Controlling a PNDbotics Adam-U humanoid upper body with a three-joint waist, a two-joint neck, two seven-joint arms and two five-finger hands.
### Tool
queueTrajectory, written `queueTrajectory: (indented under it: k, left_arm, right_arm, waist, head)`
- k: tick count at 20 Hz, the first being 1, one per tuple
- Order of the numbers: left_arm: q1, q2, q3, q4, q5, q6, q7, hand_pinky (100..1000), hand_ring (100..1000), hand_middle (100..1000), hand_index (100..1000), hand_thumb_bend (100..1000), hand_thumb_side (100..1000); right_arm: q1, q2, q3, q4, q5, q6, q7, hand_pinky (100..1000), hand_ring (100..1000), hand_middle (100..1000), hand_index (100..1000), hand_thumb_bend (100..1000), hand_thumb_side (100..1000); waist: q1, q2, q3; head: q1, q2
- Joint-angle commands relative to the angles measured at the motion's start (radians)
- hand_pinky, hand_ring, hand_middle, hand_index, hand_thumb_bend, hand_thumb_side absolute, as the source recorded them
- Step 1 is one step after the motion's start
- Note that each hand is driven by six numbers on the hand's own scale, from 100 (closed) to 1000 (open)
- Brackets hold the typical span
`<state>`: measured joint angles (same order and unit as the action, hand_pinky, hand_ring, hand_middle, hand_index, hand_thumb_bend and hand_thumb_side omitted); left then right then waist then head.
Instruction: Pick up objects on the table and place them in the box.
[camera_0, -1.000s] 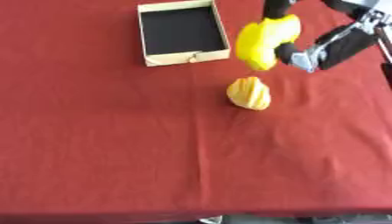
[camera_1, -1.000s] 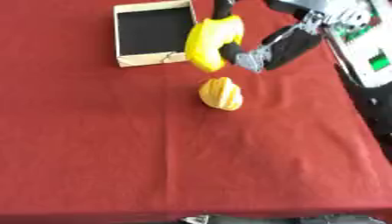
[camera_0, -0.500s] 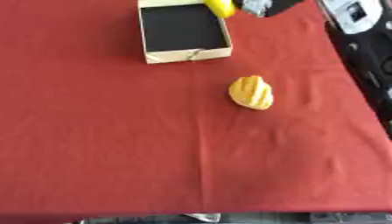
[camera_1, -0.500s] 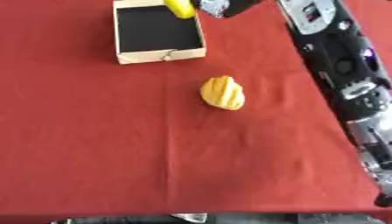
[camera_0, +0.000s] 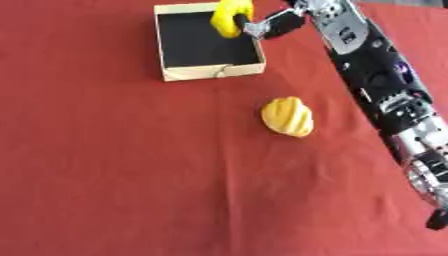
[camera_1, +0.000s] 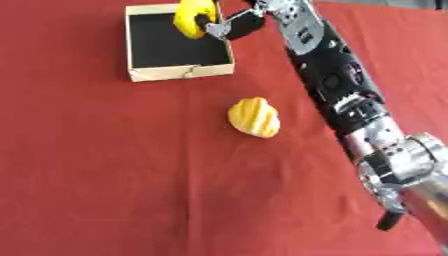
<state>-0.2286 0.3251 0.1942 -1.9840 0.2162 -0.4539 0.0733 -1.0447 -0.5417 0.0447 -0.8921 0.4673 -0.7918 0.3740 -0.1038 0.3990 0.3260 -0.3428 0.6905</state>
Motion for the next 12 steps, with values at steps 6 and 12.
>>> queueTrajectory:
  k: [6, 12]
  left_arm:
    - [-0.016, 0.007, -0.002, -0.016, 0.011, 0.004, -0.017, 868, 777, 752, 856, 120, 722]
    - [-0.019, 0.003, -0.003, -0.016, 0.014, 0.007, -0.023, 869, 777, 752, 857, 120, 722]
  right_arm:
    - [-0.033, 0.004, -0.021, 0.067, 0.269, -0.060, -0.150, 592, 615, 485, 691, 100, 199]
    - [-0.034, 0.009, -0.021, 0.085, 0.440, -0.007, -0.280, 658, 726, 694, 888, 100, 186]
  waist:
    - [-0.001, 0.000, 0.014]
    - [-0.004, 0.004, 0.018]
  head:
    - [-0.011, -0.031]
    - [-0.008, -0.030]
